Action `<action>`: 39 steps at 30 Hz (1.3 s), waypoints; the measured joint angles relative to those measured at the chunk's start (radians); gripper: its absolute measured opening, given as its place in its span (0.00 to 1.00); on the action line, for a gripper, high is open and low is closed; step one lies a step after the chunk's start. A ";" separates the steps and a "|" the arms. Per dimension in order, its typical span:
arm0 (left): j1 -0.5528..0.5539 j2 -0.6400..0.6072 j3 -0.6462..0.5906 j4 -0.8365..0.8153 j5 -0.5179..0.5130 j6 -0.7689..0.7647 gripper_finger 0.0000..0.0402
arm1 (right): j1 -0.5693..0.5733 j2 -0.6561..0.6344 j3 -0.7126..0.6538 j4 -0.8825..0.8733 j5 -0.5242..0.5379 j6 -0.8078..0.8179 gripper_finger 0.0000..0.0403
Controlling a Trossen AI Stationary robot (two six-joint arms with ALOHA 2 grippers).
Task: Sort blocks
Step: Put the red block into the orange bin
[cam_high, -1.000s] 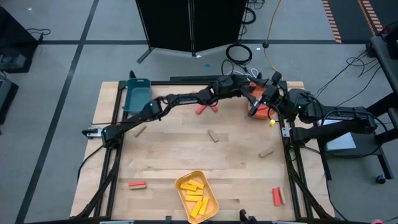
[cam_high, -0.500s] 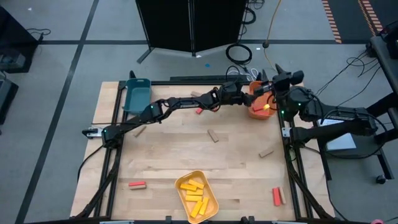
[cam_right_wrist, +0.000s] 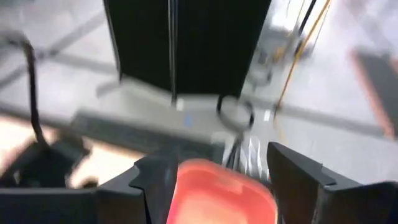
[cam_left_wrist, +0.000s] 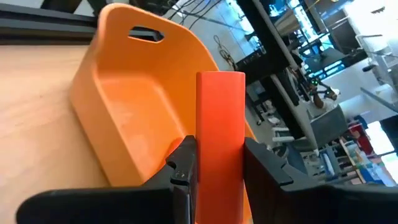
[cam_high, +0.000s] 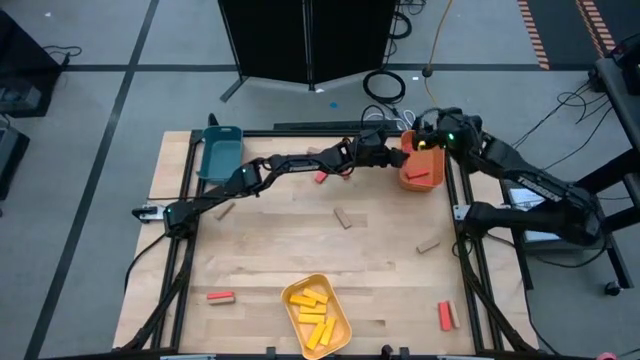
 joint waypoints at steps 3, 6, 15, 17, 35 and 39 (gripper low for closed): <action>0.007 0.000 0.000 0.000 0.001 -0.033 0.20 | -0.093 0.062 0.057 -0.138 -0.137 0.033 0.52; 0.014 0.000 0.000 0.004 0.002 -0.052 0.20 | -0.158 0.134 0.121 -0.231 -0.222 0.014 0.52; 0.015 0.000 0.000 0.038 0.023 -0.070 0.22 | -0.217 0.324 0.322 -0.437 -0.346 -0.023 0.52; 0.015 0.000 0.000 0.064 0.030 -0.049 0.30 | -0.217 0.351 0.338 -0.454 -0.359 -0.027 0.52; 0.038 -0.002 0.000 0.045 0.179 0.056 0.59 | -0.216 0.349 0.345 -0.459 -0.365 -0.100 0.52; 0.041 -0.001 0.000 0.020 0.259 0.062 0.59 | -0.216 0.271 0.345 -0.459 -0.358 -0.133 0.51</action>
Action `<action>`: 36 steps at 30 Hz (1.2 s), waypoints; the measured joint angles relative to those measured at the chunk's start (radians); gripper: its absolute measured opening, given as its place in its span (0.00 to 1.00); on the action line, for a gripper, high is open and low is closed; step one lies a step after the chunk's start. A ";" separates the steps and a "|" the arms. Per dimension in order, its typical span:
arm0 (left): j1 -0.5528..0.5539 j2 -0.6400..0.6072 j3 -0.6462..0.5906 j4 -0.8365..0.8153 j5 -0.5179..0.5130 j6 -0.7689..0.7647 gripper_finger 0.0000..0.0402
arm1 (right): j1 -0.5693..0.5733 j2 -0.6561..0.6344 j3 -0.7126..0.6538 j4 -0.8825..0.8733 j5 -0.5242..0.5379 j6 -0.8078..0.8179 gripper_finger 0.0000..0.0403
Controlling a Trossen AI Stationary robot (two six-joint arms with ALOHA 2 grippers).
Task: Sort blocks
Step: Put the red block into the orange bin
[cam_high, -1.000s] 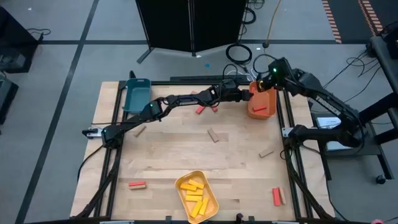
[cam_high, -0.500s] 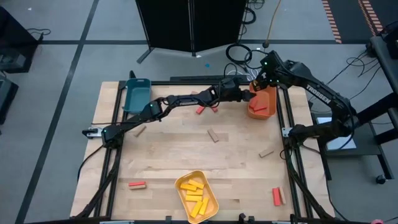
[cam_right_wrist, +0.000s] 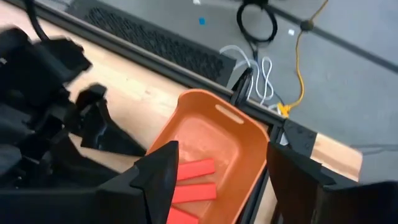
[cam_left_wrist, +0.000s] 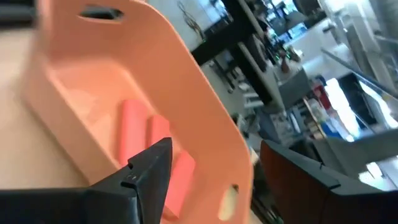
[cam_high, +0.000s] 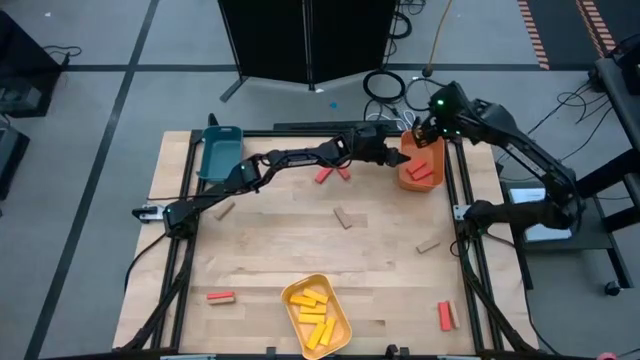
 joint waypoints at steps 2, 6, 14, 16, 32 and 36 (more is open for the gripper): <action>-0.005 -0.006 0.000 -0.001 0.017 0.028 0.59 | 0.000 -0.041 0.000 -0.001 -0.001 -0.016 0.48; -0.026 -0.063 -0.001 -0.108 -0.012 0.195 0.59 | 0.000 -0.094 0.000 -0.021 -0.009 -0.026 0.25; -0.118 -0.234 0.002 -0.624 -0.057 0.768 0.60 | 0.002 -0.110 0.000 -0.055 -0.090 -0.086 0.01; -0.158 -0.252 0.000 -0.776 -0.095 0.859 0.60 | 0.005 -0.110 0.000 -0.065 -0.093 -0.099 0.01; -0.473 -0.509 -0.006 -1.631 -0.404 0.861 0.60 | 0.152 -0.194 0.000 -0.174 -0.115 -0.106 0.00; -0.549 -0.611 -0.029 -1.724 -0.387 0.675 0.60 | 0.208 -0.200 0.000 -0.173 -0.115 -0.107 0.00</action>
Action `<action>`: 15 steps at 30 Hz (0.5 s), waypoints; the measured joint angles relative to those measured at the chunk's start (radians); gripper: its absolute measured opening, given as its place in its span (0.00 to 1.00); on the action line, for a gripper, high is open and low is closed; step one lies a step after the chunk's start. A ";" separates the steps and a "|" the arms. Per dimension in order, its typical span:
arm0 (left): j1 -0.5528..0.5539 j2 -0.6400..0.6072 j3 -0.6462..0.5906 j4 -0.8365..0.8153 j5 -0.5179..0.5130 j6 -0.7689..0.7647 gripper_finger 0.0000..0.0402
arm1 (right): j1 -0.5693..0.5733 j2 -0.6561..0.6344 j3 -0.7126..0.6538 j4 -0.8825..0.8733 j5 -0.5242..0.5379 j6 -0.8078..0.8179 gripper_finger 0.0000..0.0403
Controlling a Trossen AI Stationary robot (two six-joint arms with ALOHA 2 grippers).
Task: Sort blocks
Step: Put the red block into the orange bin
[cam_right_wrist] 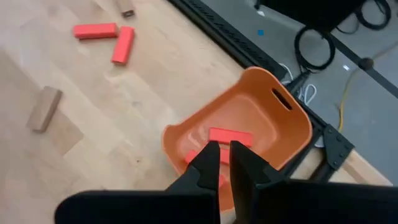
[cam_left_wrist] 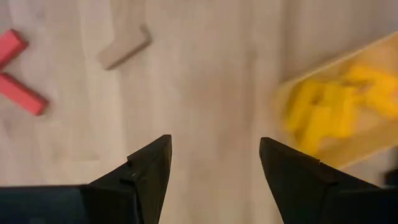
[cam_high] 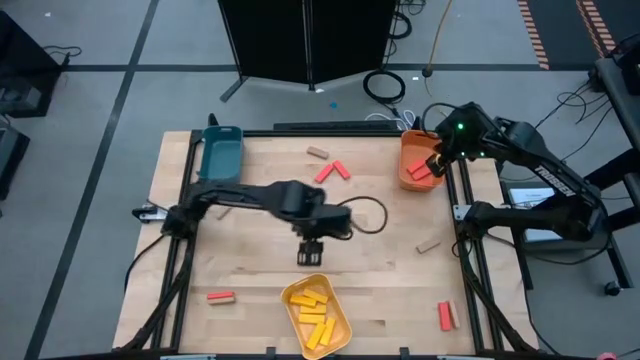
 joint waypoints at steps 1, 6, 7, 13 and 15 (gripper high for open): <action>-0.026 -0.041 -0.022 0.008 0.006 -0.041 0.60 | 0.012 0.000 0.000 0.001 0.000 0.000 0.00; -0.158 -0.183 -0.134 -0.003 -0.061 -0.282 0.60 | 0.062 0.002 0.000 0.044 0.003 -0.016 0.00; -0.183 -0.205 -0.167 0.000 -0.078 -0.325 0.60 | 0.069 0.004 0.000 0.055 0.003 -0.016 0.00; -0.339 -0.309 -0.394 0.002 -0.070 -0.611 0.60 | 0.112 0.008 0.000 0.065 0.001 0.007 0.00; -0.386 -0.321 -0.474 -0.016 -0.022 -0.689 0.60 | 0.126 0.010 0.000 0.065 0.001 0.029 0.00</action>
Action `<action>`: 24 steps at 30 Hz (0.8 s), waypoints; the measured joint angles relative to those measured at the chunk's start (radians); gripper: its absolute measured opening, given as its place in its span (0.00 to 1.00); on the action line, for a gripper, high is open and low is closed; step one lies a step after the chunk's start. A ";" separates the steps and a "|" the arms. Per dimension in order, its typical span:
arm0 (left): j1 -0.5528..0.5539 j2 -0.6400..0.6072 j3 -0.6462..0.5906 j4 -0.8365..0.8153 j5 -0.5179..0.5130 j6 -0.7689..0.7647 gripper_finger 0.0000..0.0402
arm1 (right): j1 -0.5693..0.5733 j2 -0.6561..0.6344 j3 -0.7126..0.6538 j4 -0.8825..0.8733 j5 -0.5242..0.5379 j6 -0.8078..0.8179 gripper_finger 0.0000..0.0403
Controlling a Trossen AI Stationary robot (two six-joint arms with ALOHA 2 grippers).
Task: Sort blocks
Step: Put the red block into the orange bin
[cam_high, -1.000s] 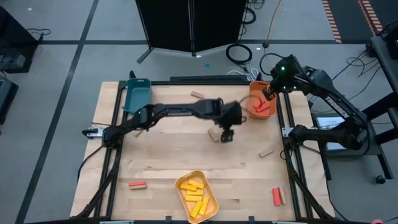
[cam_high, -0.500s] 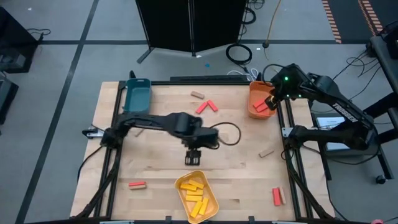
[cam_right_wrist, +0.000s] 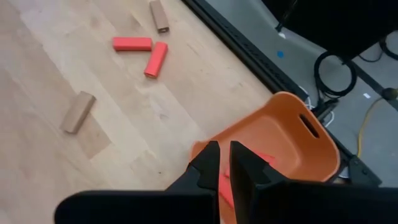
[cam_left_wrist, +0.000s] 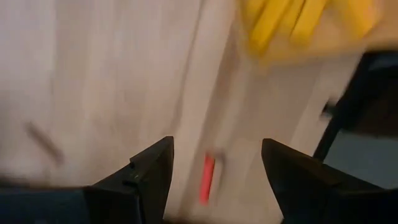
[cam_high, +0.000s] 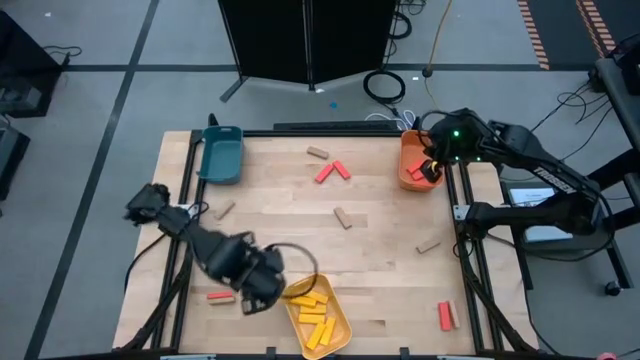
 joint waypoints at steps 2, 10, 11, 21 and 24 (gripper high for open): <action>-0.049 -0.003 -0.077 0.005 0.046 -0.054 0.60 | 0.015 0.001 0.000 0.004 -0.001 0.024 0.00; -0.174 -0.003 -0.342 0.037 0.109 -0.099 0.60 | 0.094 0.015 0.000 0.072 0.003 0.124 0.00; -0.183 -0.003 -0.370 0.042 0.114 -0.097 0.60 | 0.104 0.018 0.000 0.080 0.003 0.135 0.00; -0.278 -0.014 -0.572 0.223 0.122 -0.090 0.60 | 0.215 0.058 0.000 0.072 0.003 0.222 0.00; -0.304 -0.067 -0.635 0.252 0.083 -0.140 0.60 | 0.229 0.065 0.000 0.072 0.003 0.222 0.00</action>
